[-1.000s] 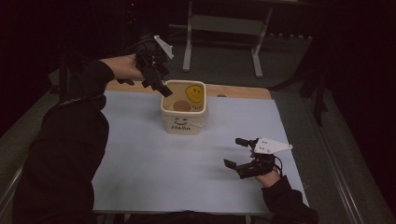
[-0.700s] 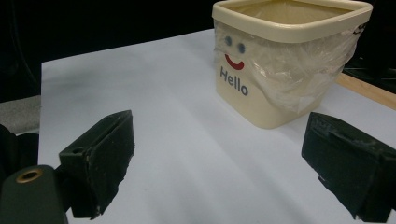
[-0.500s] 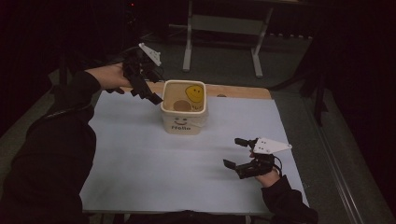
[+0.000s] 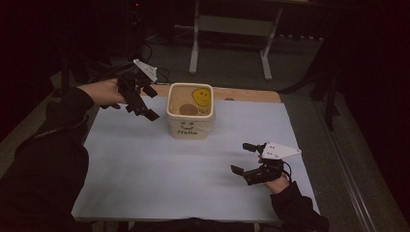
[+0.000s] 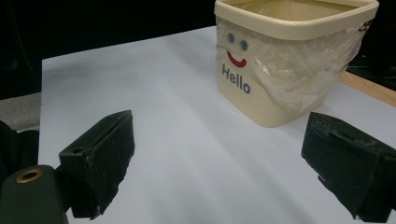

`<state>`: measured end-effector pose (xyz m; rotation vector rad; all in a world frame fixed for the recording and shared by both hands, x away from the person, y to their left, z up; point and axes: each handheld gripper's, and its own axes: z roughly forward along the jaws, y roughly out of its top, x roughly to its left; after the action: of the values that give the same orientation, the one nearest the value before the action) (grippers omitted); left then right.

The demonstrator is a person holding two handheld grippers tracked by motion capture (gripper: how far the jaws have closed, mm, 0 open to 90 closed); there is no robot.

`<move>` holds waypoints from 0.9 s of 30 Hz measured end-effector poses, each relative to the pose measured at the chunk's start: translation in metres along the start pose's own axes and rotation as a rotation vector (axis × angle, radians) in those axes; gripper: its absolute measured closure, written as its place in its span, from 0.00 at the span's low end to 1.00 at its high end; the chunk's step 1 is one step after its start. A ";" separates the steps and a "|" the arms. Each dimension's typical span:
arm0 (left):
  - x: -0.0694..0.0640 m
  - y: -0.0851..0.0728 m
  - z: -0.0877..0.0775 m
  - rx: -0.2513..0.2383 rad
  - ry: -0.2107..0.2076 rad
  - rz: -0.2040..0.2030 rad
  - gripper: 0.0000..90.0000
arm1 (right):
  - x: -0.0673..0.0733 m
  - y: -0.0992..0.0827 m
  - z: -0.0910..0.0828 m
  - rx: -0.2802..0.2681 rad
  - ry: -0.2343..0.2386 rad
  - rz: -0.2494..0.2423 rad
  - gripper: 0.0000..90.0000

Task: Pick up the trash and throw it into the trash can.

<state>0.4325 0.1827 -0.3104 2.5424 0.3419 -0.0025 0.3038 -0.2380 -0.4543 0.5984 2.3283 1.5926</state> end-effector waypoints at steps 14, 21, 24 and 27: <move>-0.015 -0.032 0.016 -0.010 -0.022 -0.003 0.00 | 0.000 0.000 0.001 0.006 -0.001 -0.006 0.10; -0.029 -0.043 0.028 -0.022 -0.032 0.016 0.00 | 0.000 0.000 0.001 0.007 0.000 -0.002 0.10; -0.034 -0.048 0.035 -0.009 -0.027 0.023 0.00 | 0.000 0.000 0.001 0.007 -0.001 -0.002 0.10; -0.039 -0.053 0.040 -0.026 -0.035 0.027 0.00 | 0.000 0.000 0.001 0.009 -0.001 -0.004 0.10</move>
<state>0.3852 0.1942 -0.3694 2.5178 0.2925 -0.0322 0.3041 -0.2368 -0.4547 0.5963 2.3359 1.5805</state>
